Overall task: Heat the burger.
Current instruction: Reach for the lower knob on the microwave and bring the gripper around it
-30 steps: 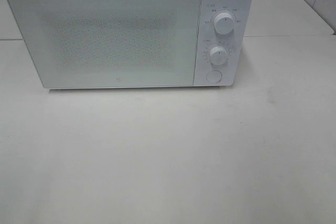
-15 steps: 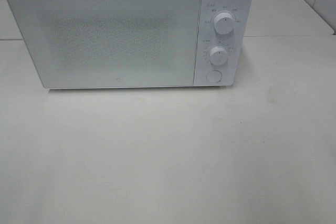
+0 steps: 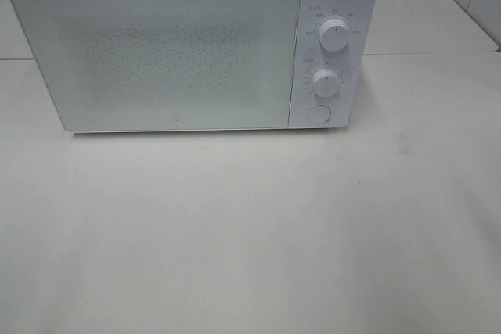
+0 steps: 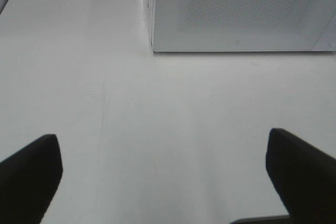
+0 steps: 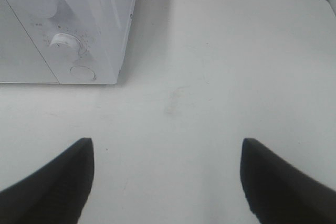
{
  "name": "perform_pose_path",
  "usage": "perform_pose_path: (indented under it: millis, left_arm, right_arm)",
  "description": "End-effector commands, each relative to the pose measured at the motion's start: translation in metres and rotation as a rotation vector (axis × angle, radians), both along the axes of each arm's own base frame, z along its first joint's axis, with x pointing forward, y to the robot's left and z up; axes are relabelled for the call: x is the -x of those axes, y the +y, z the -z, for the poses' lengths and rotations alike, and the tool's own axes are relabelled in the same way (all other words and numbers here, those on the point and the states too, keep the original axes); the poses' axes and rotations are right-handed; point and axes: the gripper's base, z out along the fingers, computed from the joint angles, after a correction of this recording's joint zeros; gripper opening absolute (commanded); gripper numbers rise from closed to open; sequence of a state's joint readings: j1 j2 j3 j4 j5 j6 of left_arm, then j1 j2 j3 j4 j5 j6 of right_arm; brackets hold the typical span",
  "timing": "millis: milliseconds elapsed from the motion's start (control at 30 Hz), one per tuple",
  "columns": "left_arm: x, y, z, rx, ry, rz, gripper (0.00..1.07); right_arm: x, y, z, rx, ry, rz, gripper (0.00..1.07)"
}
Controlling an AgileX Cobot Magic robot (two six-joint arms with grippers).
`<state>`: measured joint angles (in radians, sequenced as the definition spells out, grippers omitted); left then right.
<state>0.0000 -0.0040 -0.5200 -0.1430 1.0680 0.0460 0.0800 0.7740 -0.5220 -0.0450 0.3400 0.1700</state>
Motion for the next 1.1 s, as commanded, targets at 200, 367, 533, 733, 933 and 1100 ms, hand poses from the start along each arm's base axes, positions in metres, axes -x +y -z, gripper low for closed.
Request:
perform_pose_path:
  millis: [200,367,533,733,933,1100]
  left_arm:
    - [0.002,0.000,0.001,0.010,-0.008,-0.001,0.98]
    - [0.002,0.000,0.001,0.010,-0.008,-0.001,0.98]
    - [0.002,0.000,0.001,0.010,-0.008,-0.001,0.98]
    - [0.002,0.000,0.001,0.010,-0.008,-0.001,0.98]
    - [0.002,0.000,0.001,0.010,-0.008,-0.001,0.98]
    - [0.002,0.000,0.001,0.010,-0.008,-0.001,0.98]
  right_arm:
    - [-0.025,0.002,0.027,-0.014,-0.032,-0.002,0.75]
    - [-0.037,0.005,0.053,-0.028,-0.103,-0.013,0.75]
    - [-0.040,0.006,0.066,-0.022,-0.187,-0.031,0.75]
    - [-0.041,0.004,0.076,-0.015,-0.241,-0.010,0.75]
    - [-0.036,0.004,0.091,0.018,-0.271,0.032,0.75]
    - [-0.036,0.022,0.099,0.029,-0.288,-0.015,0.75]
